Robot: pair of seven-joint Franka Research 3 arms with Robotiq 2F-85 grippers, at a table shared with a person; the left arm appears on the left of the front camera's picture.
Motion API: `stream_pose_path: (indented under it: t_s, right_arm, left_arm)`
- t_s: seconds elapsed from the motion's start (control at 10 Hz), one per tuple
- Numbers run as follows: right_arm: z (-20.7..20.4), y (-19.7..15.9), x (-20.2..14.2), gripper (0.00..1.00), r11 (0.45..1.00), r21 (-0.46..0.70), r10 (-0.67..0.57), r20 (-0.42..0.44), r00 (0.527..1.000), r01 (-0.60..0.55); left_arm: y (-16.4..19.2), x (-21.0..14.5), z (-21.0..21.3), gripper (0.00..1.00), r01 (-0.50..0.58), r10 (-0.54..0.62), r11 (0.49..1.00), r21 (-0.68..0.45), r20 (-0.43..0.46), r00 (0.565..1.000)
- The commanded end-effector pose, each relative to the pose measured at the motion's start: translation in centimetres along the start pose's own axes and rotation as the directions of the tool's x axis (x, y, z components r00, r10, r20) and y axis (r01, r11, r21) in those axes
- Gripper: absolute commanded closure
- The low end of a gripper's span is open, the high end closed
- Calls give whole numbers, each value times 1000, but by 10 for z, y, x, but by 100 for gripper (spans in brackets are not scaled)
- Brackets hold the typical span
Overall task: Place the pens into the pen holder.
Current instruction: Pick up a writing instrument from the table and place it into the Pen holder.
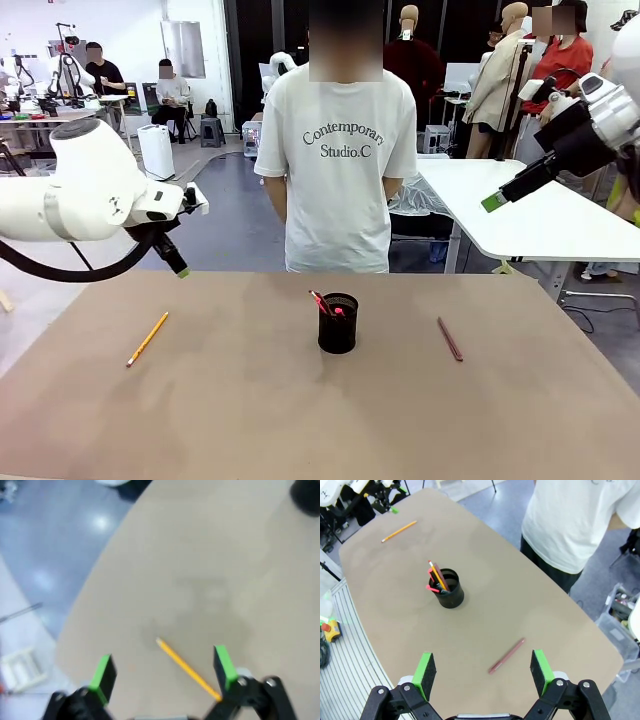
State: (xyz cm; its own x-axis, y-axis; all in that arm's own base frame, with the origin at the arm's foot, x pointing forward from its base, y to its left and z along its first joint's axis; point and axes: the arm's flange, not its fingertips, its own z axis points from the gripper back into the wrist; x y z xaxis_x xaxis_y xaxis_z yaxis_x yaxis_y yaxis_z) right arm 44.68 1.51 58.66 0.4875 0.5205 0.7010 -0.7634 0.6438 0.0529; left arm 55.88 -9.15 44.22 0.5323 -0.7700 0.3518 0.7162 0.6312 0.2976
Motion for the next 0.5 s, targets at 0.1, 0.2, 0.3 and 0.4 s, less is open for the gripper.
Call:
stream_pose_path:
  t_s: [0.1, 0.2, 0.3, 0.4]
  right_arm:
    - [0, -1, 0, 0, 1000, 14, 0, 20, 1000, 0]
    - [0, -1, 0, 0, 1000, 14, 0, 20, 1000, 0]
    - [0, -1, 0, 0, 1000, 14, 0, 20, 1000, 0]
    - [0, -1, 0, 0, 1000, 14, 0, 20, 1000, 0]
  left_arm:
    - [10, 7, -17, 0, -119, 125, 992, 49, -159, 979]
    - [14, -1, -24, 0, -128, 135, 990, 53, -184, 974]
    - [17, -10, -28, 0, -158, 168, 985, 64, -205, 964]
    - [19, -15, -35, 0, -194, 198, 980, 41, -210, 957]
